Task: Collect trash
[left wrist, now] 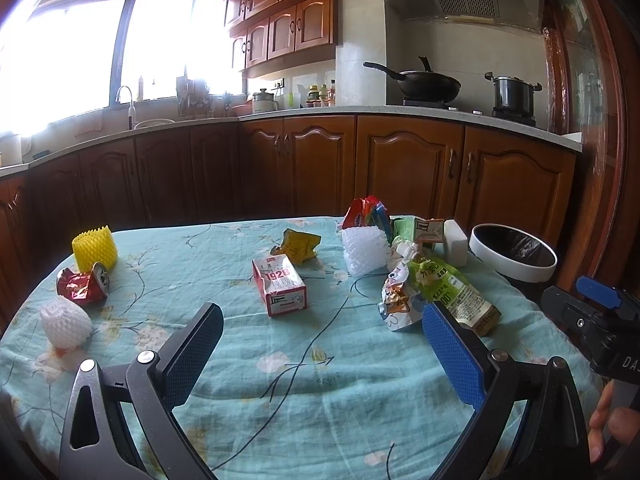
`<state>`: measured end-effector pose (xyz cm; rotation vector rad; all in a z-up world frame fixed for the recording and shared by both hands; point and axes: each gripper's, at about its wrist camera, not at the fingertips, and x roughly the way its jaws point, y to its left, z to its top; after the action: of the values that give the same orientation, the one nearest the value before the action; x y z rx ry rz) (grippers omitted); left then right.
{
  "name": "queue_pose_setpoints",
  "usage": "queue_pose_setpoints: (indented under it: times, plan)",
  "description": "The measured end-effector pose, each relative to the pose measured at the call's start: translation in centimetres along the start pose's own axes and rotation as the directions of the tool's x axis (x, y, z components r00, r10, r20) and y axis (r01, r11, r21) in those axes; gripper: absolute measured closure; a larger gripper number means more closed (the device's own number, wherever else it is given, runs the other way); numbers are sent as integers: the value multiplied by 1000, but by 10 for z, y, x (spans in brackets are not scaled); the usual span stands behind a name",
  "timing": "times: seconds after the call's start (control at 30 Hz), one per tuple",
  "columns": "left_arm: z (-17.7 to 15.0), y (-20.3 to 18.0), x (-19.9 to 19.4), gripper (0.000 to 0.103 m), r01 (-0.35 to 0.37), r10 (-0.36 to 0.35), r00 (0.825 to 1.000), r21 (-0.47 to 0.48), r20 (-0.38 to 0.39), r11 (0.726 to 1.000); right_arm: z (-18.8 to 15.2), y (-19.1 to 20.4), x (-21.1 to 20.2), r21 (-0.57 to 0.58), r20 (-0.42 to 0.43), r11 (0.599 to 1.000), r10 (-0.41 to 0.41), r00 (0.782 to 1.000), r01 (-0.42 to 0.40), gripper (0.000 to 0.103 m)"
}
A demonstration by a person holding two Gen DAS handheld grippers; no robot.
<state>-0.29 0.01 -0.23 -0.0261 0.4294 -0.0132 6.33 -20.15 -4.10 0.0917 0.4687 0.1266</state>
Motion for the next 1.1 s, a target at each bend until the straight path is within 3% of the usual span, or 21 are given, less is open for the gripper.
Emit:
queue_pose_setpoints:
  times: [0.43,0.83,1.1]
  plan:
    - [-2,0,8,3,3,-3,1000,-10,-29,1000,0,-2,10,11,-39,999,35,999,-34,0]
    - [11,17,47,3,8,-18,988,-65,-154,998,9,-7,50,24,-161,993,116,980,-114,0]
    - [32,29,93,3,-48,26,971,-89,-239,995,14,-16,81,55,-229,987,161,960,-153,0]
